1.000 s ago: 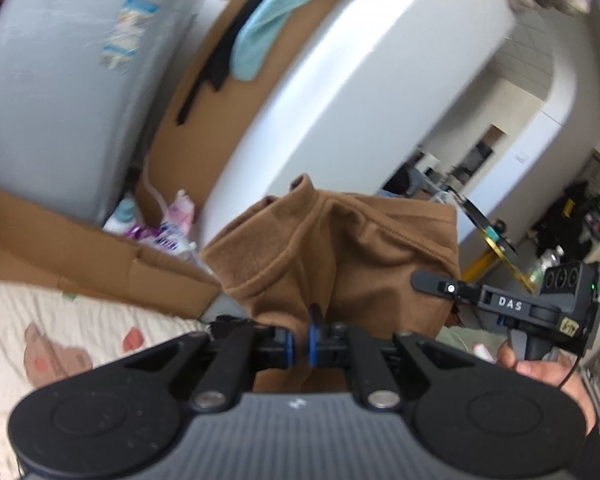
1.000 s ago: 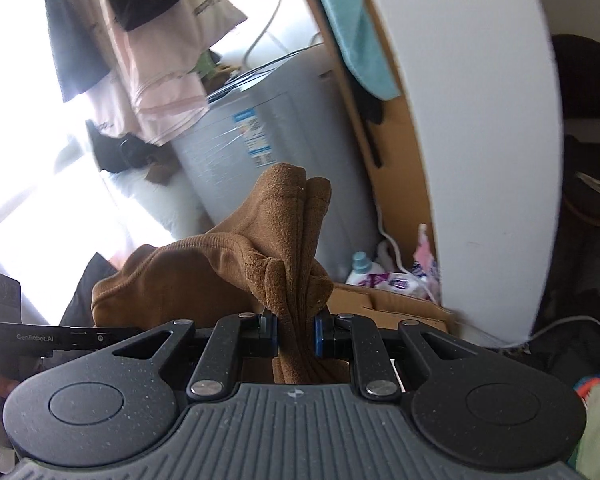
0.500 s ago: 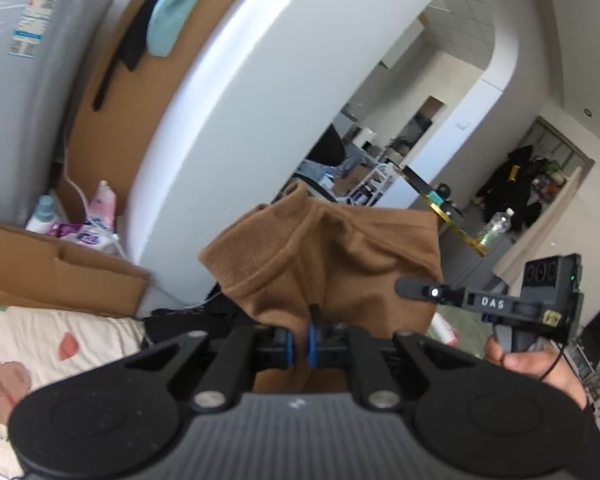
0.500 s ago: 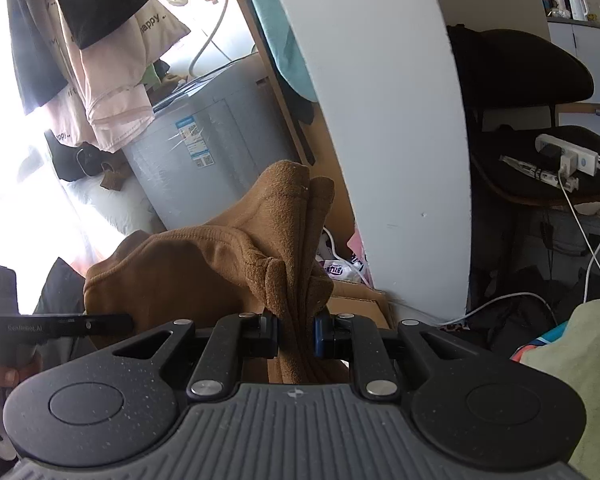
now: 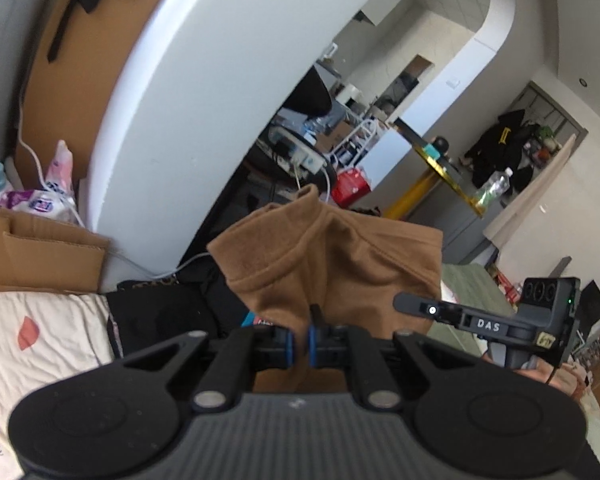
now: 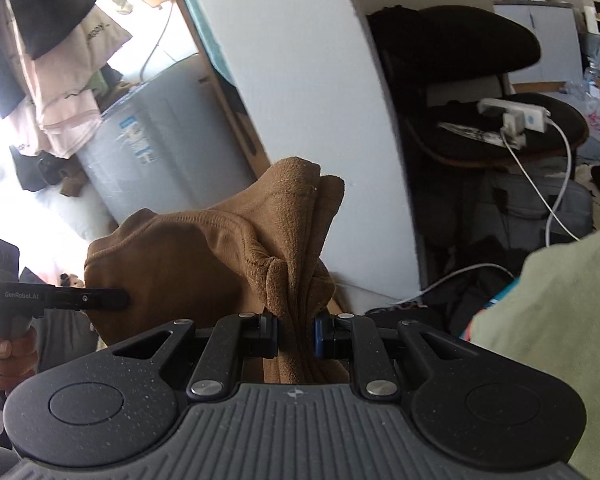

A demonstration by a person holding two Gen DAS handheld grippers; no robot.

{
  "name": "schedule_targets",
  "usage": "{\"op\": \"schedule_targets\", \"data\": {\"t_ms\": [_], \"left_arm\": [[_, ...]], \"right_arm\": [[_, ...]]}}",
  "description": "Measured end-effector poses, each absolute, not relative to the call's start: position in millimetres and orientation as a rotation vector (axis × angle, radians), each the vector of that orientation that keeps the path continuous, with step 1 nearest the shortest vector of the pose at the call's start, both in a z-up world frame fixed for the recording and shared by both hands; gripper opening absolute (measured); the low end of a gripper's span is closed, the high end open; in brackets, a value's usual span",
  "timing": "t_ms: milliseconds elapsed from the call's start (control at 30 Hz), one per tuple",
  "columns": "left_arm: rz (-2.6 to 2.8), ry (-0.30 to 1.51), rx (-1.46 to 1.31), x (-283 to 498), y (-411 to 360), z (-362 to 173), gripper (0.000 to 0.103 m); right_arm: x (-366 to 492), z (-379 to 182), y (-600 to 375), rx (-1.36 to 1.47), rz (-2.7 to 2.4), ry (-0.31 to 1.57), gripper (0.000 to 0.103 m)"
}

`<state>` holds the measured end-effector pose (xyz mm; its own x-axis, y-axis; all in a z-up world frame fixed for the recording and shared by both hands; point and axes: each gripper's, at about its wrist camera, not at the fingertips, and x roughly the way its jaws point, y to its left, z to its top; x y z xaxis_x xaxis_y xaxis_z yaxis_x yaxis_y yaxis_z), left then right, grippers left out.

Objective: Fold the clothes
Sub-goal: 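Lift the folded brown shirt off the bed with both tools, then carry the folded shirt with both tools toward the bed edge by the cardboard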

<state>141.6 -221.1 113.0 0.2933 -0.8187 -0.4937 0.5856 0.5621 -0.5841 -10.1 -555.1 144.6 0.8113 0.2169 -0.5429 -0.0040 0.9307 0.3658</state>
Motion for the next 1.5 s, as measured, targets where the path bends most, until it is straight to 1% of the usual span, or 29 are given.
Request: {"op": "schedule_targets", "data": {"t_ms": [333, 533, 1000, 1300, 1500], "left_arm": [[-1.016, 0.914, -0.368, 167.6, -264.4, 58.1, 0.007], [-1.02, 0.956, -0.384, 182.8, -275.3, 24.6, 0.006], [-1.012, 0.952, -0.378, 214.4, -260.8, -46.7, 0.006], [-1.041, 0.948, -0.419, 227.3, -251.0, -91.2, 0.006], [-1.034, 0.945, -0.439, 243.9, -248.5, -120.6, 0.006]], "right_arm": [[10.0, 104.6, -609.8, 0.353, 0.004, 0.671, 0.015], [27.4, 63.3, -618.5, 0.354, -0.019, 0.726, 0.015], [60.9, -32.9, -605.2, 0.363, -0.075, 0.774, 0.015], [70.4, -77.5, -600.2, 0.414, -0.101, 0.773, 0.015], [80.6, -98.4, -592.6, 0.367, -0.107, 0.78, 0.015]]}}
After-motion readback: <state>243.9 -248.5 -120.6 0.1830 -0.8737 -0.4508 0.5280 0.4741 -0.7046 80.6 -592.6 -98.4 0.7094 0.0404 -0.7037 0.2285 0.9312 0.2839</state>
